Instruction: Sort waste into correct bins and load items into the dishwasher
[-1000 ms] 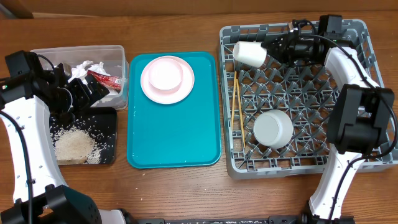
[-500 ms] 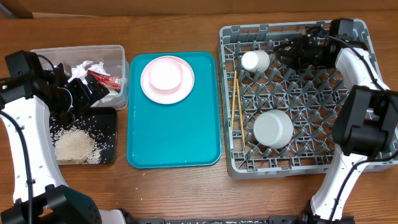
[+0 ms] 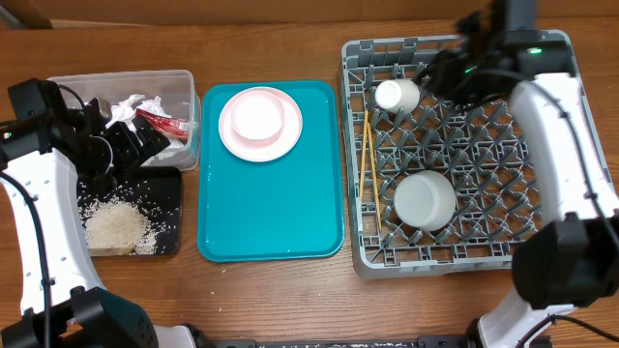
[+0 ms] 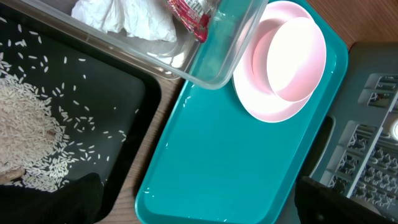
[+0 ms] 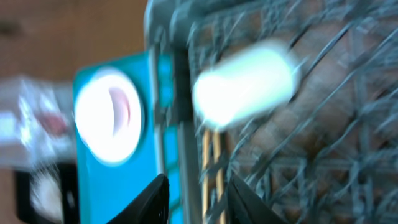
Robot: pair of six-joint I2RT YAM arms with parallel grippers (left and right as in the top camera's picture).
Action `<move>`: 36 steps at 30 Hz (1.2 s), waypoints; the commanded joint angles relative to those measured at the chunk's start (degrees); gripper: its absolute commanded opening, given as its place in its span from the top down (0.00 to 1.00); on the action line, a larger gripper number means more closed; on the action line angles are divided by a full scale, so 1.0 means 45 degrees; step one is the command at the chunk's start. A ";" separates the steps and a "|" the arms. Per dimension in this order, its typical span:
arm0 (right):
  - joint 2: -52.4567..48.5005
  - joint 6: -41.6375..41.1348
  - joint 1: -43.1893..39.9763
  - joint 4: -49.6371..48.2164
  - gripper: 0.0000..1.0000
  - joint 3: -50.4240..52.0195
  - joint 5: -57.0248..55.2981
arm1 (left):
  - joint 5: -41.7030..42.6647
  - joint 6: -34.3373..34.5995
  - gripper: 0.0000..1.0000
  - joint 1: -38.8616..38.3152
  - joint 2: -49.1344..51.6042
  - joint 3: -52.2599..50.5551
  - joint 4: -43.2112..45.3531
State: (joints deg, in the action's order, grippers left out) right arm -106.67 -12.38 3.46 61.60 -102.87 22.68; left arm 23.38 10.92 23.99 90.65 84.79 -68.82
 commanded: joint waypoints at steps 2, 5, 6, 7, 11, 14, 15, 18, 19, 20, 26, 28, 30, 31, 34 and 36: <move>0.0112 0.0573 0.2137 0.1428 0.62 0.0189 -0.2492 | 0.0000 -0.0141 0.00 -0.0087 -0.0243 0.0262 0.0015; 0.0058 0.0510 0.3104 0.1559 0.57 0.0549 -0.3045 | 0.0000 -0.0141 0.00 -0.0087 -0.0243 0.0262 0.0015; 0.0058 0.0466 0.3376 0.1520 0.56 0.0680 -0.3303 | 0.0000 -0.0141 0.00 -0.0087 -0.0243 0.0262 0.0015; 0.0058 0.0413 0.3609 0.1438 0.55 0.0845 -0.3531 | 0.0000 -0.0141 0.00 -0.0087 -0.0243 0.0262 0.0015; 0.0053 -0.0034 0.4197 0.1209 0.54 0.1583 -0.3701 | 0.0000 -0.0141 0.00 -0.0087 -0.0243 0.0262 0.0015; 0.0053 -0.0568 0.4464 0.1083 0.54 0.2254 -0.3701 | 0.0000 -0.0141 0.00 -0.0087 -0.0238 0.0262 0.0015; 0.0053 -0.0602 0.4532 0.0996 0.54 0.2482 -0.3687 | 0.0000 -0.0141 0.00 -0.0087 -0.0243 0.0262 0.0015; 0.0053 -0.0646 0.4784 0.0777 0.54 0.3167 -0.3677 | 0.0000 -0.0141 0.00 -0.0087 -0.0238 0.0262 0.0015; 0.0053 -0.0670 0.4857 0.0685 0.54 0.3390 -0.3619 | 0.0000 -0.0141 0.00 -0.0087 -0.0243 0.0262 0.0015; 0.0053 -0.0845 0.4930 0.0646 0.54 0.3575 -0.3570 | 0.0000 -0.0141 0.00 -0.0087 -0.0243 0.0262 0.0015; 0.0053 -0.1273 0.5348 0.0714 0.54 0.3968 -0.3444 | 0.0000 -0.0141 0.00 -0.0087 -0.0243 0.0262 0.0015; 0.0053 -0.1360 0.5498 0.0724 0.54 0.3968 -0.3347 | 0.0000 -0.0141 0.00 -0.0087 -0.0243 0.0262 0.0015; 0.0053 -0.1360 0.5654 0.0709 0.54 0.3968 -0.3366 | 0.0000 -0.0141 0.00 -0.0087 -0.0243 0.0262 0.0015; 0.0053 -0.1360 0.5693 0.0695 0.54 0.3968 -0.3366 | 0.0000 -0.0141 0.00 -0.0087 -0.0243 0.0262 0.0015; 0.0053 -0.1365 0.5722 0.0733 0.58 0.3968 -0.3361 | 0.0000 -0.0141 0.00 -0.0087 -0.0243 0.0262 0.0015; 0.0053 -0.1559 0.5722 0.0903 0.61 0.3968 -0.3366 | 0.0000 -0.0141 0.00 -0.0087 -0.0243 0.0262 0.0015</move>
State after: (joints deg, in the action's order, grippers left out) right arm -106.37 -18.09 29.12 65.34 -85.32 7.49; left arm 23.38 10.92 23.99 90.65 84.79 -68.82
